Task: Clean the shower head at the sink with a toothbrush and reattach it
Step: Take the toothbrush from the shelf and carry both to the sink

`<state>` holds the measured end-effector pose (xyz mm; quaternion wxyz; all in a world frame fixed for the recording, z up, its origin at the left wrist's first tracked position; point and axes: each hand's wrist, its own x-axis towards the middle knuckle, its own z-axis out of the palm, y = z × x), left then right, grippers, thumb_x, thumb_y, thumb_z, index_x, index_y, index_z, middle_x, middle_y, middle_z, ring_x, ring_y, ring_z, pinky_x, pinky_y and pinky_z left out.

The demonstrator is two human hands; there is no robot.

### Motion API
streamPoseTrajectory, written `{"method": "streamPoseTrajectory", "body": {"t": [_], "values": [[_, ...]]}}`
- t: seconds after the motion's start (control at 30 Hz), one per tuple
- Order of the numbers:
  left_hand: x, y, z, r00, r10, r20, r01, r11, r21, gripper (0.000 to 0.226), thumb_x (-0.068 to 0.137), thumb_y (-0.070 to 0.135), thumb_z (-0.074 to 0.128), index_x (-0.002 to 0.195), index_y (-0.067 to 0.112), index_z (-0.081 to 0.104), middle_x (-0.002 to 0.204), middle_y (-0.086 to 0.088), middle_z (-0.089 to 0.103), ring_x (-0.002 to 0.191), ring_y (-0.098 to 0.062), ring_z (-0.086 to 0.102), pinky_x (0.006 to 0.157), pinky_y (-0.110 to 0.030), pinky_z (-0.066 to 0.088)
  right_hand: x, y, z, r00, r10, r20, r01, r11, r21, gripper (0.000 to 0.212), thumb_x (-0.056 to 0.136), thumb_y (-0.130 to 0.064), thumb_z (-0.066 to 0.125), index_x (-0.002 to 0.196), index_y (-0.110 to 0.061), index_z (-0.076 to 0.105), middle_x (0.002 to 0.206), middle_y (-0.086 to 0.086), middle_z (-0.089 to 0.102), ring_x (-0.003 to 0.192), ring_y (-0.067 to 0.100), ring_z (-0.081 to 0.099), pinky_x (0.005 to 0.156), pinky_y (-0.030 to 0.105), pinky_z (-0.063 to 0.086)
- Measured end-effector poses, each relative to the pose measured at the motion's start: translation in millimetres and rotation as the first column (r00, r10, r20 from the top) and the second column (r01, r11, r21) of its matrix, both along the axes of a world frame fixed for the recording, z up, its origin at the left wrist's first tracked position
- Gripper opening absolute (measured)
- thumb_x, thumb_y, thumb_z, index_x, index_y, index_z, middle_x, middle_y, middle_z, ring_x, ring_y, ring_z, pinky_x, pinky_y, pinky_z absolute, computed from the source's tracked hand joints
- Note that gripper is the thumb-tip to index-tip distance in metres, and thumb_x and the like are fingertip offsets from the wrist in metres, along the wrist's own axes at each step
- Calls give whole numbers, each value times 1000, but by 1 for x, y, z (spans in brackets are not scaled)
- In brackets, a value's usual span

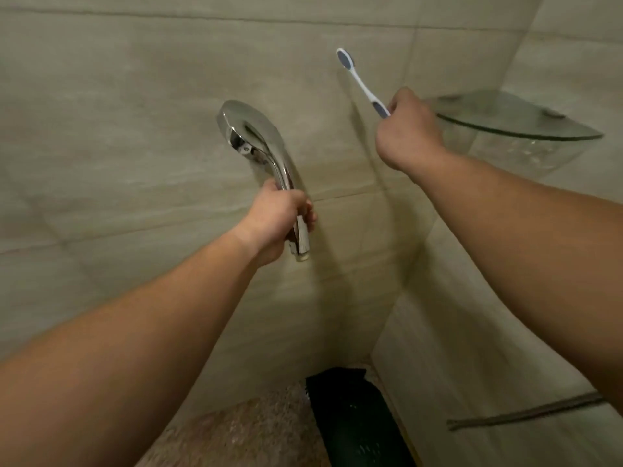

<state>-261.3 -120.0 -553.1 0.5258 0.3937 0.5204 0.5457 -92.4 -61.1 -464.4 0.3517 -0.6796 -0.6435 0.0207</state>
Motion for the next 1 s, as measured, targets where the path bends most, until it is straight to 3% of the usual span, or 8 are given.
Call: {"method": "streamPoseTrajectory", "body": {"t": [0.17,0.37,0.47,0.6,0.7,0.8,0.9,1.0], "values": [[-57,-31,-2,995,99,7,-99,995,17,24,87,-14,39,91,10,40,73,-10,50,57,-23,55,66,-37,53,-56,-20,-20,988,150,-35,-150,989,-13,15,91,-20,42,100,-15,53,112,17,60,98,36,55,73,32,38],[-115,-76,-9,980,197,-36,-197,980,13,26,85,-16,41,94,8,43,70,-9,50,57,-25,53,63,-37,49,-121,-31,-41,946,320,-52,-322,946,-28,9,90,-24,44,89,-22,52,106,15,64,95,34,56,70,28,35],[-143,-101,-14,966,227,-122,-227,974,8,30,76,-12,48,99,6,45,69,-11,51,59,-26,52,63,-42,48,-159,-37,-59,904,423,-61,-427,903,-57,9,89,-25,47,87,-19,53,101,15,65,93,34,57,69,29,37],[-176,-136,-30,895,303,-327,-343,936,-74,23,90,-9,59,95,9,46,76,-13,61,76,-33,65,79,-53,59,-209,-48,-88,826,557,-89,-564,818,-114,10,87,-25,49,85,-16,54,93,15,66,87,37,58,66,31,40],[-193,-165,-45,831,361,-424,-444,889,-113,21,94,6,69,100,14,50,91,-8,67,82,-27,71,77,-48,60,-244,-64,-107,738,668,-94,-674,722,-158,10,87,-22,49,88,-15,56,92,17,65,87,38,58,65,32,40],[-199,-192,-59,723,485,-492,-611,782,-126,23,94,19,73,100,21,51,92,-7,69,72,-21,70,68,-40,57,-272,-82,-122,635,764,-118,-769,609,-197,7,87,-18,48,88,-15,55,90,16,65,84,38,57,66,35,43],[-203,-223,-71,564,621,-544,-783,611,-116,34,89,43,75,98,18,54,85,-10,71,62,-23,66,62,-37,56,-297,-100,-137,528,836,-149,-844,498,-202,6,85,-15,48,87,-15,54,87,13,65,82,35,57,64,35,41],[-209,-265,-80,425,664,-615,-887,440,-138,43,90,65,55,86,23,52,94,-11,70,87,-36,68,82,-47,59,-313,-129,-154,394,902,-175,-910,355,-214,10,92,-22,47,85,-18,54,79,7,62,79,33,56,59,32,32]]}}
